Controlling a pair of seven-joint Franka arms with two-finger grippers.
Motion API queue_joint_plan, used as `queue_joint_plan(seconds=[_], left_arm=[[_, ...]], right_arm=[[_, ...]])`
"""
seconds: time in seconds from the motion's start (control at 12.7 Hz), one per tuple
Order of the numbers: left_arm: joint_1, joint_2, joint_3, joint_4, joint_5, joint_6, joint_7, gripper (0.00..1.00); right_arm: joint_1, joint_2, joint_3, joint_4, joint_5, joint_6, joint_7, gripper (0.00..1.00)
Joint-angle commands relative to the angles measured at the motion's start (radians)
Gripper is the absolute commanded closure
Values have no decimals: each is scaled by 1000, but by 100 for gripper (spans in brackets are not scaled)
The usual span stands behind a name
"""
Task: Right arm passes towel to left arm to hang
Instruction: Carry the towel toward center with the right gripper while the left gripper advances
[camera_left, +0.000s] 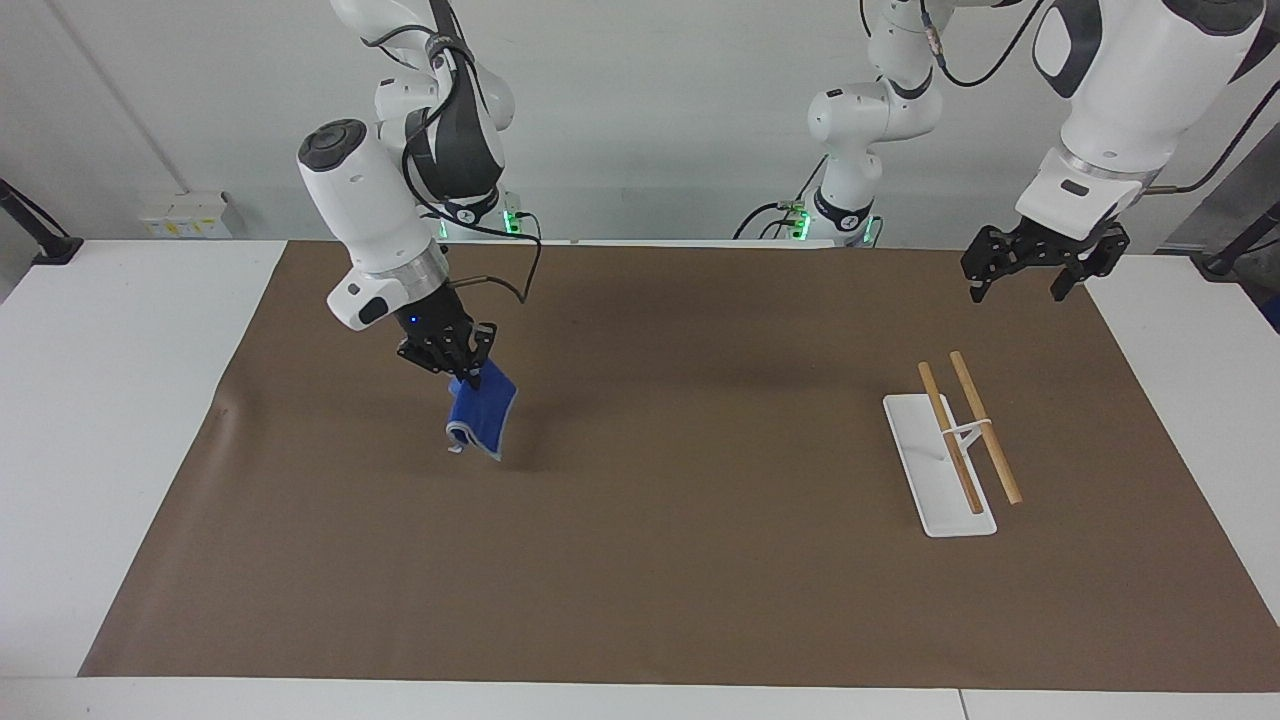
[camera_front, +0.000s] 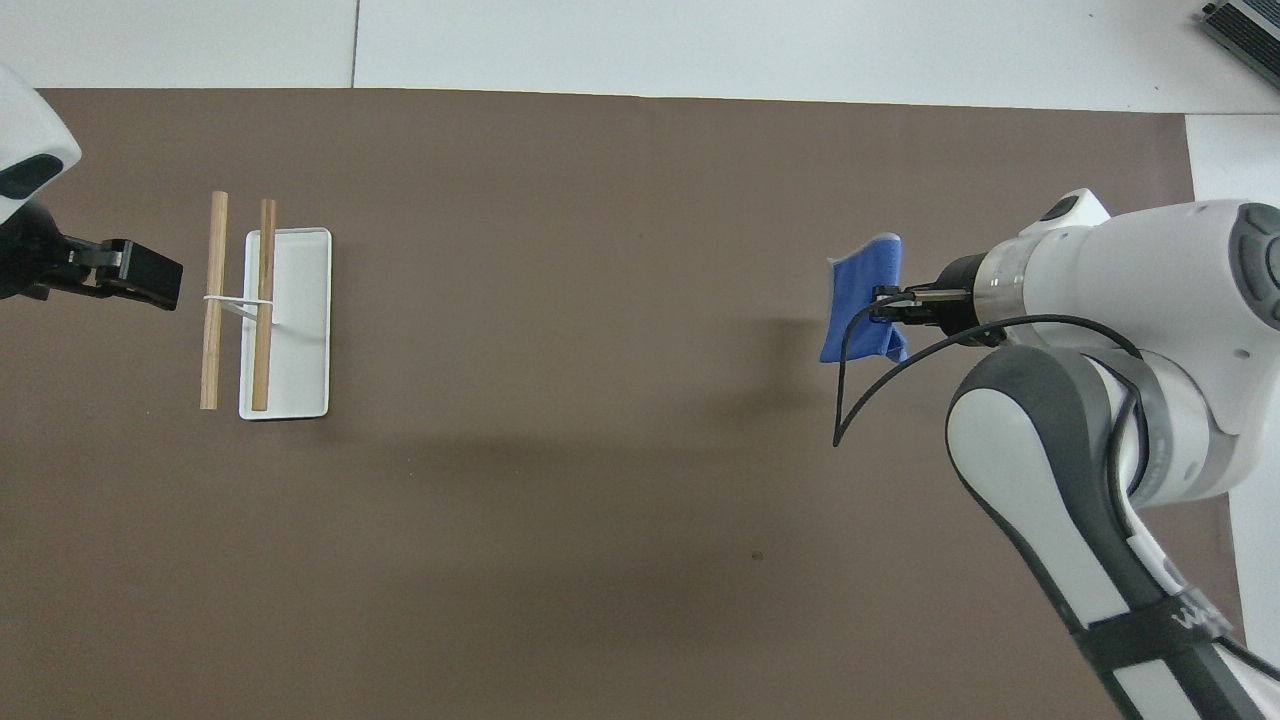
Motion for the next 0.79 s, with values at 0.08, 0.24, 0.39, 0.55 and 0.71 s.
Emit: queue_joint_plan(seconds=[0.08, 0.24, 0.39, 0.55, 0.71], left_arm=[[-18, -53, 4, -86, 22, 30, -138, 0], [-36, -77, 1, -139, 0, 69, -200, 0], [-41, -108, -1, -210, -46, 139, -255, 0], [-44, -123, 2, -242, -192, 176, -286, 0], [-32, -125, 4, -251, -308, 201, -348, 0]], right_arm=[[-9, -17, 47, 14, 188, -15, 49, 100], [-6, -35, 85, 14, 239, -15, 148, 100], [-6, -38, 112, 30, 299, -14, 231, 100], [-5, -38, 121, 52, 365, -12, 244, 100], [-3, -40, 127, 63, 400, -14, 255, 100]])
